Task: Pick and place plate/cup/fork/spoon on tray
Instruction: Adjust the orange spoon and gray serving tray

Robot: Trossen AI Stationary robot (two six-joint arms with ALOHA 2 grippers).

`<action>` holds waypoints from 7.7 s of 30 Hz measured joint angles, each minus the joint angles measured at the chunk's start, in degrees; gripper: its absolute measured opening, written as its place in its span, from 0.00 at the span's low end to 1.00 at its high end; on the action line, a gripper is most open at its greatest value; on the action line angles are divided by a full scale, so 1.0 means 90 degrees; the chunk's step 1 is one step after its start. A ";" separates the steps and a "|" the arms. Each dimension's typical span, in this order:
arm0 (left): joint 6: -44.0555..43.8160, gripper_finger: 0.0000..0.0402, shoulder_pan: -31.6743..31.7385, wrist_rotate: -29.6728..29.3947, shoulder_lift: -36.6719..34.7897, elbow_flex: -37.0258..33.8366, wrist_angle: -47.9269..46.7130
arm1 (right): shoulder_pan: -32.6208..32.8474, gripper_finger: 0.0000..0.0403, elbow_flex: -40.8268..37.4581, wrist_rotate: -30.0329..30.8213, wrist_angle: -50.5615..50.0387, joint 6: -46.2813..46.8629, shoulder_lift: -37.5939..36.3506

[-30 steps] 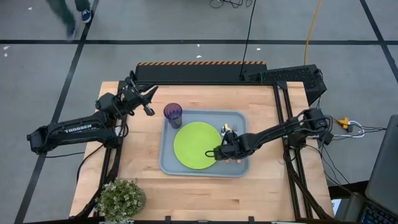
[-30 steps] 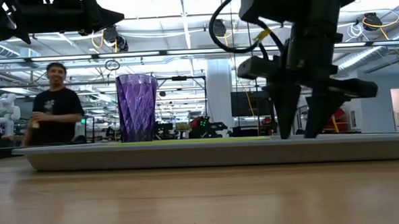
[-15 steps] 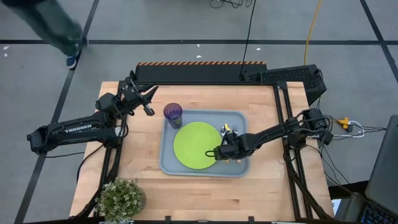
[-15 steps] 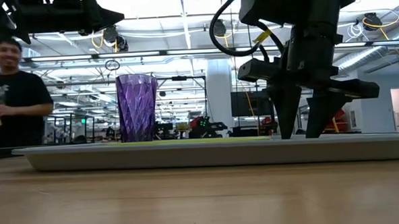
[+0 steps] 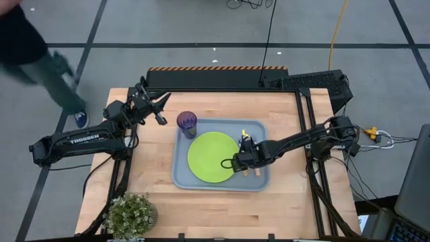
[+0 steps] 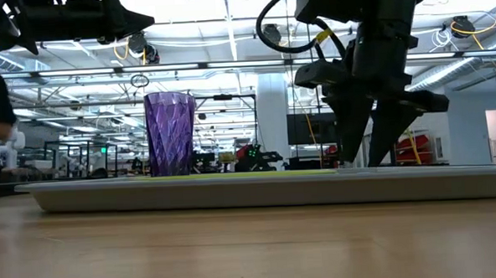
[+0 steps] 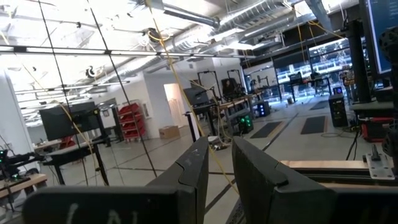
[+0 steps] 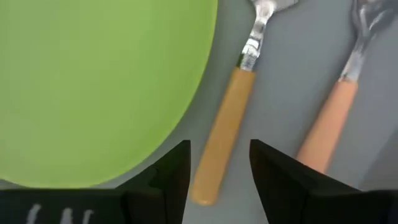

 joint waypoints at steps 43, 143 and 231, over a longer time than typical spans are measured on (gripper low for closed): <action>-0.2927 0.19 0.0000 0.4773 -0.1233 0.0000 -0.0962 | 0.1023 0.38 0.0004 0.1183 0.4898 -0.4078 -0.1330; -0.2726 0.19 -0.0007 0.3764 -0.1411 0.0000 -0.1543 | 0.0715 0.38 0.0157 0.1169 0.2948 -0.4290 -0.0911; -0.3423 0.19 -0.0009 0.3351 -0.1410 -0.0002 -0.1410 | 0.0647 0.38 0.0157 0.1149 0.2710 -0.3996 -0.0911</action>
